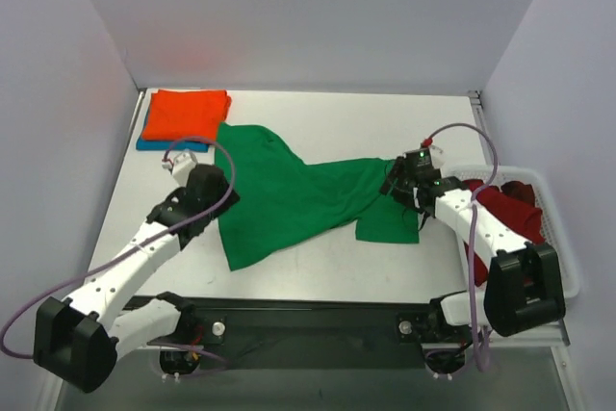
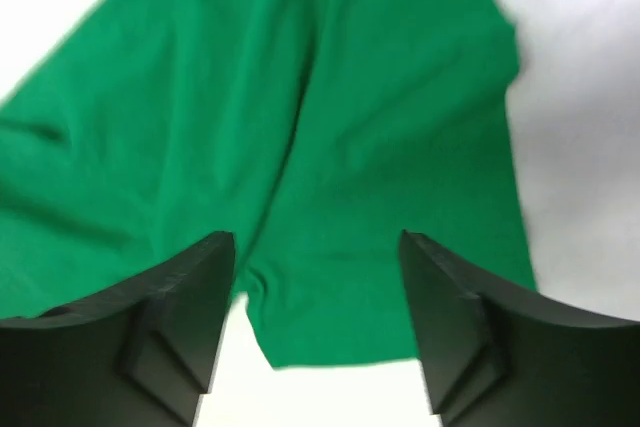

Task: Fold and stack the t-shirts
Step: Flatten out the tshirt

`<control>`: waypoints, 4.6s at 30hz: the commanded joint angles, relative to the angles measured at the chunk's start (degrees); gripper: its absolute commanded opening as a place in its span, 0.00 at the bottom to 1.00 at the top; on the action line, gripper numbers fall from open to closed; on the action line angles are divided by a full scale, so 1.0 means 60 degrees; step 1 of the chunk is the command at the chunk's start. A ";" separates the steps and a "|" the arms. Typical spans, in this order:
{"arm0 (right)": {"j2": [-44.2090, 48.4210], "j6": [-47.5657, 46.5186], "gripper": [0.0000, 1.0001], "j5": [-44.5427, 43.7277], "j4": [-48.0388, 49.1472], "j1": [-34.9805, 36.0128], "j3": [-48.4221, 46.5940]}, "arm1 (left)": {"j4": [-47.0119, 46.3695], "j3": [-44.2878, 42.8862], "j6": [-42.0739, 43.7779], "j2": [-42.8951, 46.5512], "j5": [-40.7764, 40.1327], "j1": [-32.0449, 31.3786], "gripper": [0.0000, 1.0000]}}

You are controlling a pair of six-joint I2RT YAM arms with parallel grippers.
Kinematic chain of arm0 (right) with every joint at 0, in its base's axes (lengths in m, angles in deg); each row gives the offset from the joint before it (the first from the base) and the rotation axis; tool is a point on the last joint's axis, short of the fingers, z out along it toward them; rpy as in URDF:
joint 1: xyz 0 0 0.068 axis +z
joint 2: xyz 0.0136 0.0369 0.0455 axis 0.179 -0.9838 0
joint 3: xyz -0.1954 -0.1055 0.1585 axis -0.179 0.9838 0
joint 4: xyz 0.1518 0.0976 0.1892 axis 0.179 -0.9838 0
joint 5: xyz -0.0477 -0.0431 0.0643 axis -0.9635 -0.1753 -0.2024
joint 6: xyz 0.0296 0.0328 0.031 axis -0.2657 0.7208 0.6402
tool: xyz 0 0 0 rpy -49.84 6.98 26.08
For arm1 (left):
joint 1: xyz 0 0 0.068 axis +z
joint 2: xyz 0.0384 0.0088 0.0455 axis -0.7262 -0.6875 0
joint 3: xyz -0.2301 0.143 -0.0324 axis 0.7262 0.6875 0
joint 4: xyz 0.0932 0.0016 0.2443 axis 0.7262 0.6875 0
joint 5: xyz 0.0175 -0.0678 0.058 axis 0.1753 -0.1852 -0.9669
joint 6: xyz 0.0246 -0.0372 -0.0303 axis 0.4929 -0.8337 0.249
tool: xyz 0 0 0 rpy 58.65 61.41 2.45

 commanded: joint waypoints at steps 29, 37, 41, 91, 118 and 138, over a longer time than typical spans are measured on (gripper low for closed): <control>0.1954 0.0585 0.60 -0.0737 -0.0351 0.0724 0.2442 | 0.2165 0.2599 -0.4582 -0.0446 -0.0652 -0.3834 0.43; 0.1983 0.0541 0.60 -0.0840 -0.0321 0.0680 0.2530 | 0.1712 0.3111 -0.4685 -0.0857 -0.0520 -0.3791 0.15; 0.1983 0.0453 0.60 -0.0811 -0.0350 0.0520 0.2413 | 0.1929 0.3127 -0.4246 -0.0258 -0.0636 -0.3221 0.00; 0.4107 0.0526 0.00 0.0215 -0.2122 -0.0799 -0.2711 | 0.1534 -0.4150 0.0457 0.1546 0.1444 0.2318 0.00; -0.1789 -0.0630 0.00 0.0318 -0.0014 -0.1005 -1.0737 | -0.2552 -1.1748 -0.0831 -0.5891 0.6113 0.4646 0.00; 0.0853 0.0685 0.00 0.0316 0.0850 -0.1210 -0.4729 | -0.4295 -0.5978 -0.1195 -0.4492 0.7069 0.5599 0.00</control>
